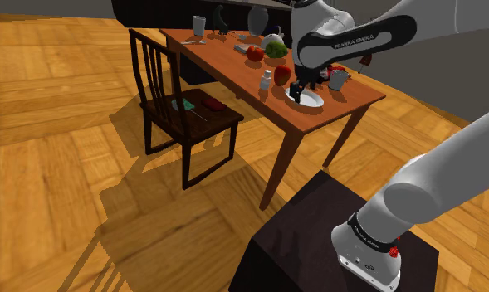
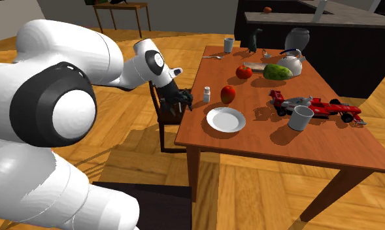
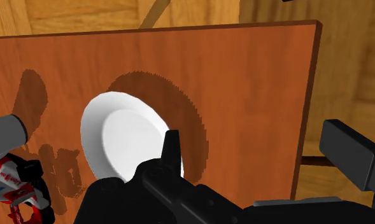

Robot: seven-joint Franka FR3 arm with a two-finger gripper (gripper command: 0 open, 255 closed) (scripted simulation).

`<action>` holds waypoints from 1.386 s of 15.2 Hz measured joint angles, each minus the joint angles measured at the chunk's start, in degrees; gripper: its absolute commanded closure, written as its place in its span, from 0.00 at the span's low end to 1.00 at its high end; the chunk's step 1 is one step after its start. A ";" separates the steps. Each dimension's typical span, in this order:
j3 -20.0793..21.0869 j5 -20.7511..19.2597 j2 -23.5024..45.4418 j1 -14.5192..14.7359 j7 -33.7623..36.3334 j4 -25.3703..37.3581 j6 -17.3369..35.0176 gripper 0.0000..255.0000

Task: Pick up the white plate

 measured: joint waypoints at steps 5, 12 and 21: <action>-0.75 -8.23 10.10 -1.66 1.71 5.47 2.16 0.00; -2.35 -16.56 21.68 -2.67 3.19 13.82 2.87 0.00; -2.68 -18.10 24.88 -2.84 6.00 13.21 5.70 1.00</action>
